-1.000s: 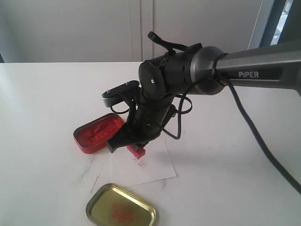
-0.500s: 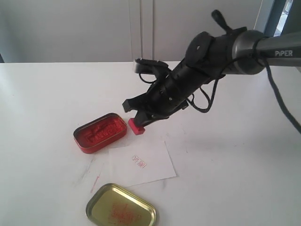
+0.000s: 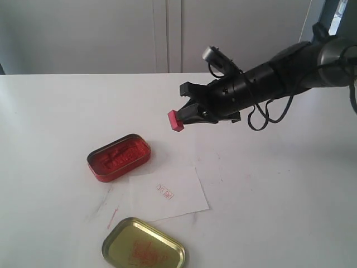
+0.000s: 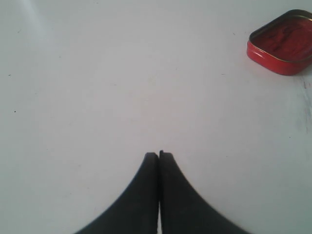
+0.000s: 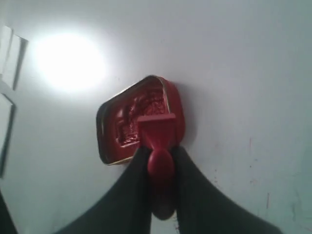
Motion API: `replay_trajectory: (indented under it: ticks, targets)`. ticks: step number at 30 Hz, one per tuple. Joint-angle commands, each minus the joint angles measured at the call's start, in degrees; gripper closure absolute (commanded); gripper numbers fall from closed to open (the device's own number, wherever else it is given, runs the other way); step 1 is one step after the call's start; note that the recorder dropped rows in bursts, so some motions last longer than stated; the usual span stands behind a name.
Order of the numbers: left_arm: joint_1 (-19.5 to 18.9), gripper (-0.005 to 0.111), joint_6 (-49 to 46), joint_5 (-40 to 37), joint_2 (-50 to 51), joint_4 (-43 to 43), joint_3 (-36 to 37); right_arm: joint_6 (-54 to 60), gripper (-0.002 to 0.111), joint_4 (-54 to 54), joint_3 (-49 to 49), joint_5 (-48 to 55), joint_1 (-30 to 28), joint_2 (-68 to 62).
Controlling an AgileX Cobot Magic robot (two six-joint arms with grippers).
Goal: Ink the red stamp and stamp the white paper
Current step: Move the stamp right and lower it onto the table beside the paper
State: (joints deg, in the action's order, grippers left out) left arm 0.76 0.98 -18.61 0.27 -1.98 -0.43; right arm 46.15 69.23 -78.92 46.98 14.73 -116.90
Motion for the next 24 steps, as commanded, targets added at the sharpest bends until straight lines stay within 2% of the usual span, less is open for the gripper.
replay_trajectory:
  ticks: [1, 19, 24]
  targets:
    - [-0.1, 0.107, 0.25, -0.47, -0.27, -0.09, 0.43, 5.98, 0.108, 9.27, 0.35, 4.8, -2.09, -2.86]
    - [-0.1, 0.107, 0.25, -0.47, -0.27, -0.09, 0.43, 7.86, 0.108, 16.71, 0.35, 5.93, -2.09, -11.11]
    - [-0.1, 0.107, 0.25, -0.47, -0.27, -0.09, 0.43, 7.86, 0.108, 21.73, 0.35, 7.89, -2.09, -13.18]
